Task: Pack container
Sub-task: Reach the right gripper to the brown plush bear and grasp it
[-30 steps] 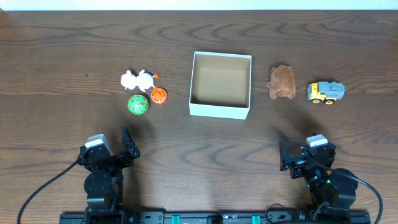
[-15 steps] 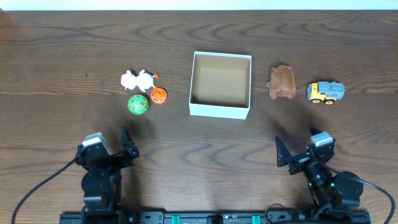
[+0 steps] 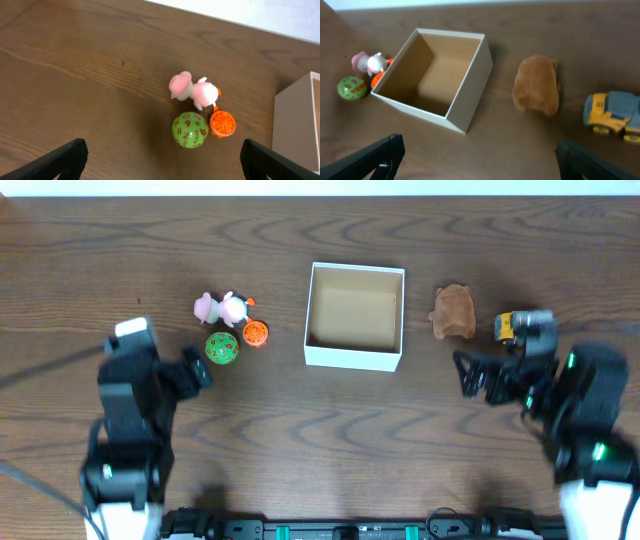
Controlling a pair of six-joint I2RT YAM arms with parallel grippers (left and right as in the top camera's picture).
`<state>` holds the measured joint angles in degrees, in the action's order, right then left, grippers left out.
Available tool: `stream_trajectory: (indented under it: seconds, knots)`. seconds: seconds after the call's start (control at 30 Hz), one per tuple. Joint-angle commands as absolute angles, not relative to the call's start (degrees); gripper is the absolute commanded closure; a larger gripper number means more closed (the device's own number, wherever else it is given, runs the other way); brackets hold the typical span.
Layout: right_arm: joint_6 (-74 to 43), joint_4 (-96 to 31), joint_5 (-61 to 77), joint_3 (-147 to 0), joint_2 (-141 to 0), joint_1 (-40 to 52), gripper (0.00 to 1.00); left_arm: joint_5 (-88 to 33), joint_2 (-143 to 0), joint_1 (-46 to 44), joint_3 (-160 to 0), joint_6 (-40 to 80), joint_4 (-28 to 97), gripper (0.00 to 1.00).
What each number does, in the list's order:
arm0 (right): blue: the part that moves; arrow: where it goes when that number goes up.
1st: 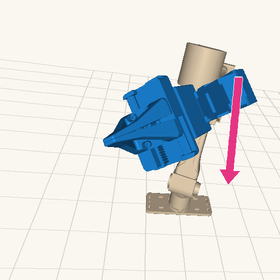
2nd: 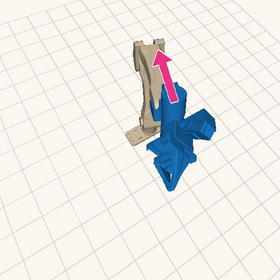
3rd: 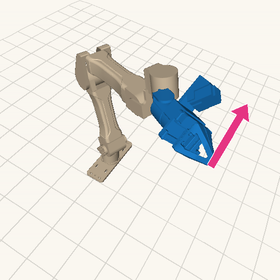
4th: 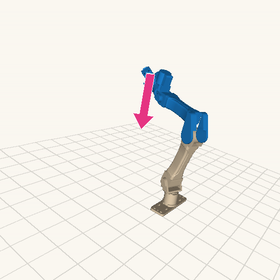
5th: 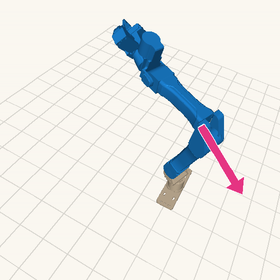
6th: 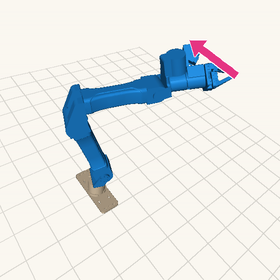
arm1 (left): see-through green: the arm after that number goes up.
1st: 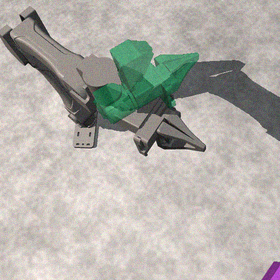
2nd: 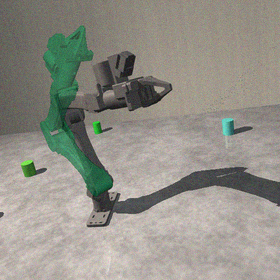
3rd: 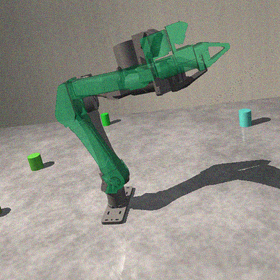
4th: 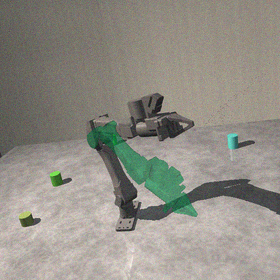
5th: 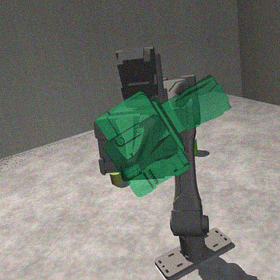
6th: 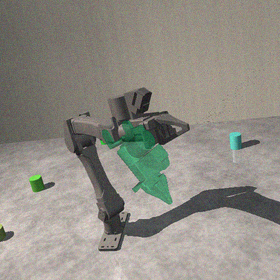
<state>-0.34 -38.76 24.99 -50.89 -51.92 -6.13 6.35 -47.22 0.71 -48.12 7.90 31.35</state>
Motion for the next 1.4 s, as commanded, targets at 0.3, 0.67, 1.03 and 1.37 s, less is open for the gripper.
stream_trajectory:
  seconds: [0.3, 0.67, 1.03, 1.37]
  knots:
    - [3.49, -61.21, 23.07, -86.76, -86.28, -4.43, 0.01, 6.42, -70.87, 6.17, -66.35, 4.34, 37.56, 0.02]
    - [-1.74, -52.01, 9.32, -87.42, -97.03, 0.62, 0.01, 6.42, -73.43, 9.04, -66.24, 4.32, 40.25, 0.02]
    - [-1.69, -47.81, 2.44, -87.77, -110.21, 1.04, 0.01, 6.42, -73.43, 9.04, -66.24, 4.32, 40.25, 0.02]
    - [-2.37, -46.87, 2.33, -87.77, -118.48, 3.20, 0.05, 6.42, -73.43, 9.04, -66.24, 4.32, 40.25, 0.02]
